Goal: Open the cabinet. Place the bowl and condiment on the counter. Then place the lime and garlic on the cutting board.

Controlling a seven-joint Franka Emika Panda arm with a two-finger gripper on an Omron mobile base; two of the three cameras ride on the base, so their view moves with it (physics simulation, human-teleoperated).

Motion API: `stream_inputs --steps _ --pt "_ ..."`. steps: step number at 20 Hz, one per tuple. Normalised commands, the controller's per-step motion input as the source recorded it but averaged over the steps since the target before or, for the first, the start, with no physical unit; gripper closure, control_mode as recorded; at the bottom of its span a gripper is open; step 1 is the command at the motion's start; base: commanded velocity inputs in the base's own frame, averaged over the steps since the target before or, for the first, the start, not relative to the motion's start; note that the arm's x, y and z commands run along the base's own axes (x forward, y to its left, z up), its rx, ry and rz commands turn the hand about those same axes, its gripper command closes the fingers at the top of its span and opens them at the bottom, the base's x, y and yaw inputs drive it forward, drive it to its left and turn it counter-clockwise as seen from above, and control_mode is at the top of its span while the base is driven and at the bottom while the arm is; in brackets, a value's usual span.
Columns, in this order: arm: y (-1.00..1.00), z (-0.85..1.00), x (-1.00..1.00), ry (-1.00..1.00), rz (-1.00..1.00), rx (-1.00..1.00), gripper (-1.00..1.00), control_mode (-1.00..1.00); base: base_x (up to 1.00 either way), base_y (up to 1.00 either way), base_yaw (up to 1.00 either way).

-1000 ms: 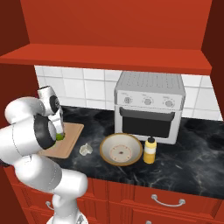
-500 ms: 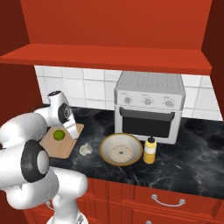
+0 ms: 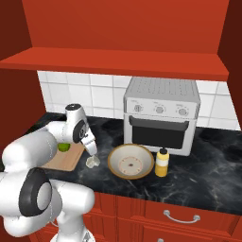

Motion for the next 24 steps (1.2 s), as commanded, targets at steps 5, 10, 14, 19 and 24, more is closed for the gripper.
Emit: stream_inputs --steps 5,10,14,19,24 --pt "-0.15 -0.11 0.0 0.0 0.03 0.06 -1.0 -1.0 0.0 0.0 0.0" --pt "-0.07 -0.13 0.03 0.0 0.02 0.05 -1.0 -1.0 0.0 0.0 0.0" --pt "0.0 -0.2 0.11 0.0 0.02 0.01 -1.0 -1.0 0.0 0.0 0.0" --pt "0.0 -0.27 0.03 0.02 0.0 0.0 -1.0 -1.0 0.0 0.0 0.0" --pt "-0.08 -0.26 0.0 0.03 0.0 0.0 -1.0 -1.0 0.0 0.0 0.0"
